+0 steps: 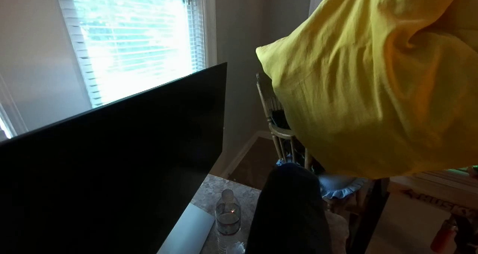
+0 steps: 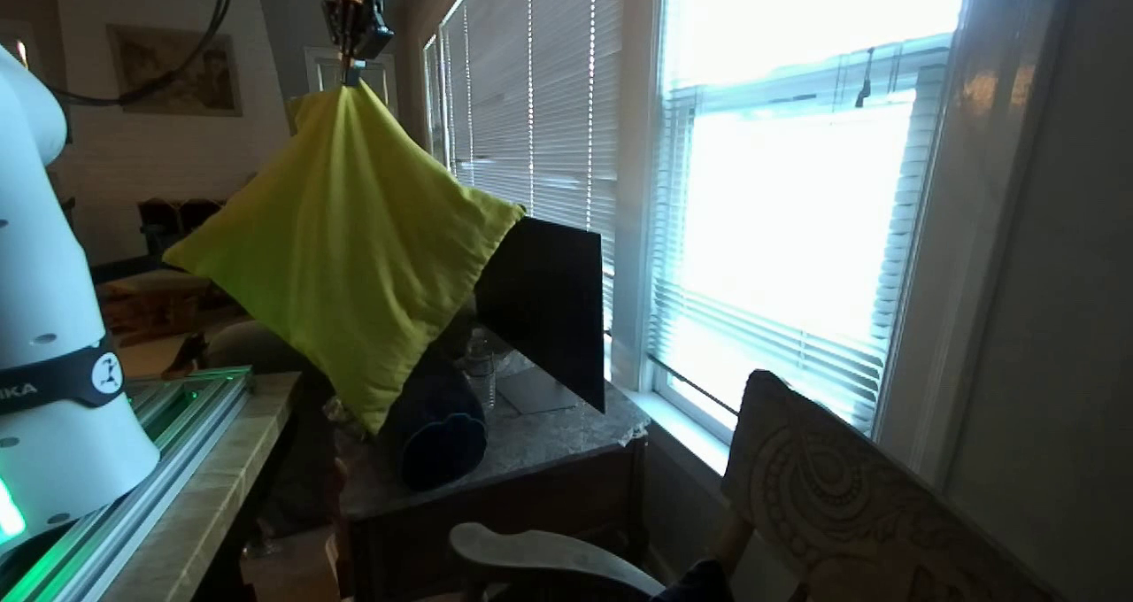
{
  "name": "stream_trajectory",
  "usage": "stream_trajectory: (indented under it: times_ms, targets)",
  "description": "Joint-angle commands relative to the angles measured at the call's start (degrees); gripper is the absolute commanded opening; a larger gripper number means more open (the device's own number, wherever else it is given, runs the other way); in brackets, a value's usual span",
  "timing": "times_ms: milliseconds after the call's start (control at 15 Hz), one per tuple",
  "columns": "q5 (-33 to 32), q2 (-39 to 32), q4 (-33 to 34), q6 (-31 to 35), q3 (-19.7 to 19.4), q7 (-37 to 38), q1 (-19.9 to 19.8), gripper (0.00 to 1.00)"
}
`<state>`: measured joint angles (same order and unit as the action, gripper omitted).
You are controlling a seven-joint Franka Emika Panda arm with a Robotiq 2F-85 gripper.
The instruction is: Put the yellow pillow on the TV stand.
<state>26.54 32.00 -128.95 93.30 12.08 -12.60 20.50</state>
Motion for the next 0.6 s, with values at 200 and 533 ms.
stream_trajectory:
  times_ms: [200,533]
  targets:
    - [1.69,-2.27,-0.14,3.18,2.68,0.05,0.89,0.00]
    - [2.65,-4.77,0.04,7.55,6.11,1.02,3.26,0.00]
